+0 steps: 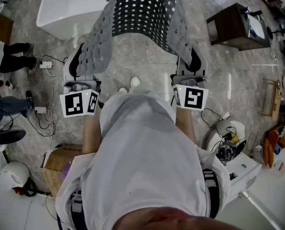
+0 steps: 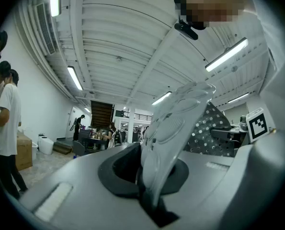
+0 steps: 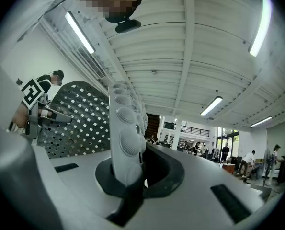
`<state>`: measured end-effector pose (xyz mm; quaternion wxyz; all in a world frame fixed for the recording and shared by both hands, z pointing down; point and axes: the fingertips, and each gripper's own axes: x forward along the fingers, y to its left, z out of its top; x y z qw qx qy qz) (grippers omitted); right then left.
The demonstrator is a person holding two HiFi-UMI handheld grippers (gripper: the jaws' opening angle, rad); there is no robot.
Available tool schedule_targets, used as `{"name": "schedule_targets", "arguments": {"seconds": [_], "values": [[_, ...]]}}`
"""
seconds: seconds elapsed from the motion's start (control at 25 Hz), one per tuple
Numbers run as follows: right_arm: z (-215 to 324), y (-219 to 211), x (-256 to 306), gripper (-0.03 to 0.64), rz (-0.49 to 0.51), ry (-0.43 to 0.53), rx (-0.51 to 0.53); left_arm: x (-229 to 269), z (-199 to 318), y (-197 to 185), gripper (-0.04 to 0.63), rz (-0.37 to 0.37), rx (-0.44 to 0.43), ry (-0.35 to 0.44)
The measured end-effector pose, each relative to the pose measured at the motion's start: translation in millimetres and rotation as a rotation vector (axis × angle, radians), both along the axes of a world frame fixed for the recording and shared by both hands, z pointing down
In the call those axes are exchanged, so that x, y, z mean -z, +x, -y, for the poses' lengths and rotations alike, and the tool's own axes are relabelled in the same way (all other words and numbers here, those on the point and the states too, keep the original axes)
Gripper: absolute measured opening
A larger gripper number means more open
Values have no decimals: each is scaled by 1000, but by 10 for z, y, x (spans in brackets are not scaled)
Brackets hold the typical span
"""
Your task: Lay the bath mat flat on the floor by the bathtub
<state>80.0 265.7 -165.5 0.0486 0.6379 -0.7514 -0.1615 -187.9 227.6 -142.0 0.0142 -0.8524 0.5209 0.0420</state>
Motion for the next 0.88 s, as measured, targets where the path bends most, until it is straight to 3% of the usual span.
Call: {"name": "schedule_targets", "arguments": {"seconds": [0.64, 0.88], "values": [[-241, 209, -269, 18, 42, -97, -20, -231, -175, 108, 17, -8, -33, -62], [-41, 116, -352, 18, 33, -147, -9, -359, -51, 14, 17, -35, -38, -92]]}}
